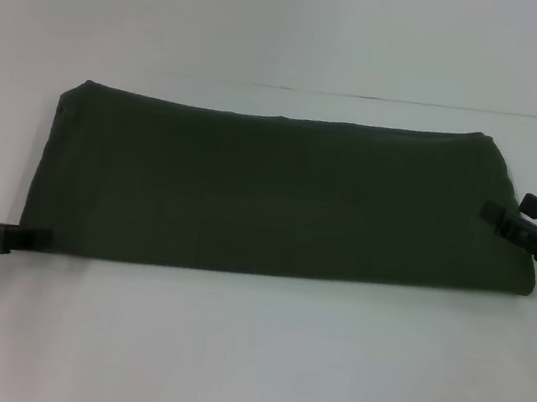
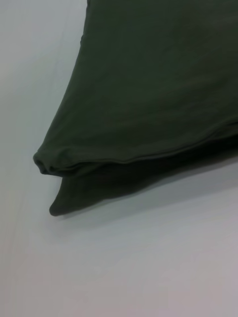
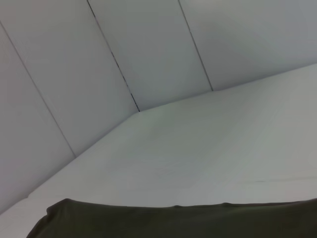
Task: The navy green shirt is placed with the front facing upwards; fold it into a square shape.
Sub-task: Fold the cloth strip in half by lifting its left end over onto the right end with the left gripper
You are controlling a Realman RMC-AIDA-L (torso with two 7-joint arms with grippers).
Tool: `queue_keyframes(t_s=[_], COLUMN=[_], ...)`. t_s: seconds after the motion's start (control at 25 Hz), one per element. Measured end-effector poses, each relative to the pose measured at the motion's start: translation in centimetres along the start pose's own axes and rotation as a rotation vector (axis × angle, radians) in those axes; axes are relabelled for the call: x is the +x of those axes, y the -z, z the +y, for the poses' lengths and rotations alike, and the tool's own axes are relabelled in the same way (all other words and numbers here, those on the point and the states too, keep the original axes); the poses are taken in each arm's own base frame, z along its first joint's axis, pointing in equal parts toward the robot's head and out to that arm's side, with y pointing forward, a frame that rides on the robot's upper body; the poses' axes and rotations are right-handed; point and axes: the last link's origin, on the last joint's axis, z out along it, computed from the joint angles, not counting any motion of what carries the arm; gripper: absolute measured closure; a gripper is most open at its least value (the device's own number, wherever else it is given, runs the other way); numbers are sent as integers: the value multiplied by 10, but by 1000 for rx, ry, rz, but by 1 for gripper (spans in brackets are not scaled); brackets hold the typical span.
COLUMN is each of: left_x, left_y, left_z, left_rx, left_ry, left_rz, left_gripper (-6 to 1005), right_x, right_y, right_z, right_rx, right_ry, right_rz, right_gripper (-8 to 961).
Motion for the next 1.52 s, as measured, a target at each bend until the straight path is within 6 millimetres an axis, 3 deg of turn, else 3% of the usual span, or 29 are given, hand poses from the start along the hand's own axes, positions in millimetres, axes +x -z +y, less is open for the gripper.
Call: queue_keyframes(t_s=[0.24,0.36,0.56,0.92,1.16,1.52], left_x=[2,3,4,7,10,11], left_y=[-5,-5,-6,-3,-4,-5], left_z=[2,3,4,3,4,4], left_rx=[11,9,9,9,5,7], left_ry=[-21,-25,-25,-35,-43,-45], left_rz=[-8,-9,-5,3,3,5], left_gripper=[417,661,890,952,960,962], right_x=[1,3,8,27,38,38], right_y=[2,4,17,41,34,23], right_z=[-1,-1,-6,-21,-23,-22], right_rx=[5,8,24,115,154,164], right_ry=[-3,-1,-5,-41,-53,-61], right_rz=[1,1,10,73,134,140], right_gripper=[83,85,87,91,94,98])
